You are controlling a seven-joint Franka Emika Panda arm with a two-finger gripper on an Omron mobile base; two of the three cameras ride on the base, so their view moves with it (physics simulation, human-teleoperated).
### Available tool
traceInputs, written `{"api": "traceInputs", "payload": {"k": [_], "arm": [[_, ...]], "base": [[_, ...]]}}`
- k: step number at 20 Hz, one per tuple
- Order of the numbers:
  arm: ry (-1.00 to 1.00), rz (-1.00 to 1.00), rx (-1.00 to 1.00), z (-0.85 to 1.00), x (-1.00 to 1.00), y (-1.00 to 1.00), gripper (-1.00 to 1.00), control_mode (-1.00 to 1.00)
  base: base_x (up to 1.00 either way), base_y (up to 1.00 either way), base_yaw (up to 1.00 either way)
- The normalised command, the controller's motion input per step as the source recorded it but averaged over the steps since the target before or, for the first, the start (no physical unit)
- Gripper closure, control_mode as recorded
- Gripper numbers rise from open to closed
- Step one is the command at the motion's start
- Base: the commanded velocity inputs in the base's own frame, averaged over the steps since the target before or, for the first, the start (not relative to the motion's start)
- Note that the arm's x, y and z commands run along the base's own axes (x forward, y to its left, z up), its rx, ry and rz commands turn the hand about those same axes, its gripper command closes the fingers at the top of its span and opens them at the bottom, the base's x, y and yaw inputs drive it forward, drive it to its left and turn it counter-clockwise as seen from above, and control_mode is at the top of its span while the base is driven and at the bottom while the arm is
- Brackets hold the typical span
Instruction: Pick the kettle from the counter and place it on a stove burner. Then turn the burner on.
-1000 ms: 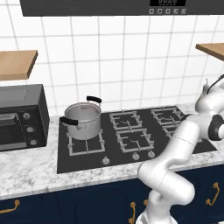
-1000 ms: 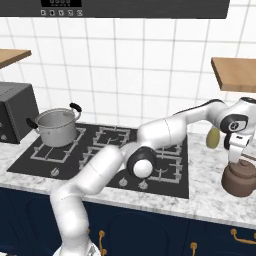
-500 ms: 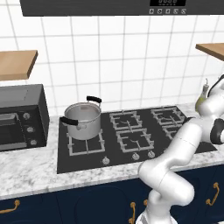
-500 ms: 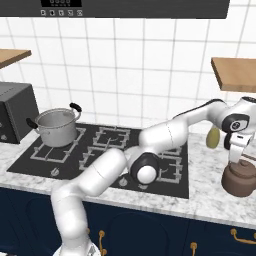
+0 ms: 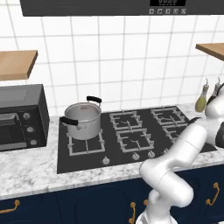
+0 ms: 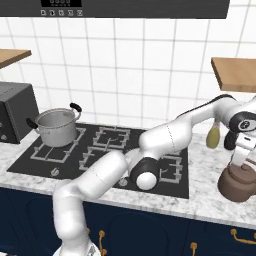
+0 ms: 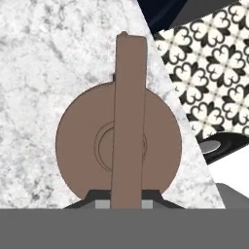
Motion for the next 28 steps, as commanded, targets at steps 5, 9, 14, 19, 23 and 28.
{"api": "traceInputs", "payload": {"k": [5,9,14,19,23,28], "arm": [[-0.08,0.06,-0.2,0.0,-0.84,0.88,1.0,-1.0],[-0.26,0.1,-0.37,-0.21,-0.79,1.0,1.0,-1.0],[-0.52,0.17,-0.52,-0.46,-0.58,1.0,1.0,-1.0],[-0.51,0.26,-0.61,-0.28,-0.02,1.0,1.0,-1.0],[-0.39,0.26,-0.49,0.0,0.0,1.0,1.0,-1.0],[-0.22,0.19,-0.48,0.0,0.0,1.0,1.0,-1.0]], "base": [[0.0,0.0,0.0],[0.0,0.0,0.0],[0.0,0.0,0.0],[0.0,0.0,0.0],[0.0,0.0,0.0],[0.0,0.0,0.0]]}}
